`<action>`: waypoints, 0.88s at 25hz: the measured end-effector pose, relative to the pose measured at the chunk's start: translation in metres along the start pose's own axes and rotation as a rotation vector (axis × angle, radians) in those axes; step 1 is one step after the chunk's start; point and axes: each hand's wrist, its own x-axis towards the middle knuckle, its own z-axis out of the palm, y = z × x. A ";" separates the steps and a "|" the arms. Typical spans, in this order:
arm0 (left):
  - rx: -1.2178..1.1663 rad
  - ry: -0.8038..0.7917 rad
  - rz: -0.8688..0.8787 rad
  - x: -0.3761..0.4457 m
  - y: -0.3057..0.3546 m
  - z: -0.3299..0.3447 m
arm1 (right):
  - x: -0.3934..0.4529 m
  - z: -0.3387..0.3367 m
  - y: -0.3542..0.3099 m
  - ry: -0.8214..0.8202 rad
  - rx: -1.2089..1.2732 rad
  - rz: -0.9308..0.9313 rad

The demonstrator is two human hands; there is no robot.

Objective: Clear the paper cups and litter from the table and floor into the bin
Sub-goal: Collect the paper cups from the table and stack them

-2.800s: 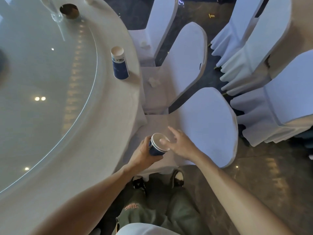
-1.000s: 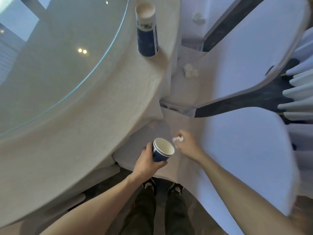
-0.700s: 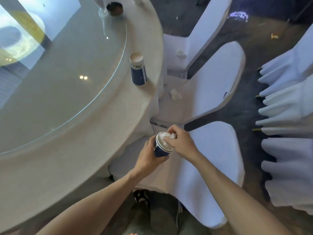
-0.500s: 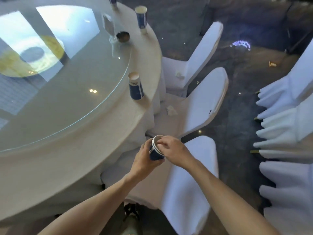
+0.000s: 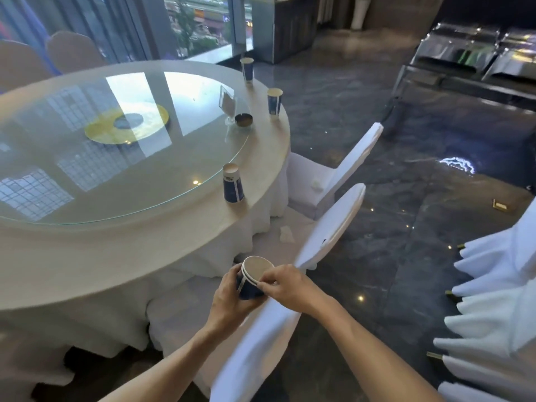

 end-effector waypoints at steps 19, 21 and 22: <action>-0.244 0.549 -0.440 0.179 -0.002 0.071 | 0.239 -0.141 0.033 -0.131 -0.393 -0.216; -0.268 0.584 -0.454 0.184 0.004 0.062 | 0.264 -0.144 0.021 -0.110 -0.425 -0.277; -0.274 0.613 -0.470 0.187 0.005 0.057 | 0.276 -0.143 0.015 -0.107 -0.448 -0.322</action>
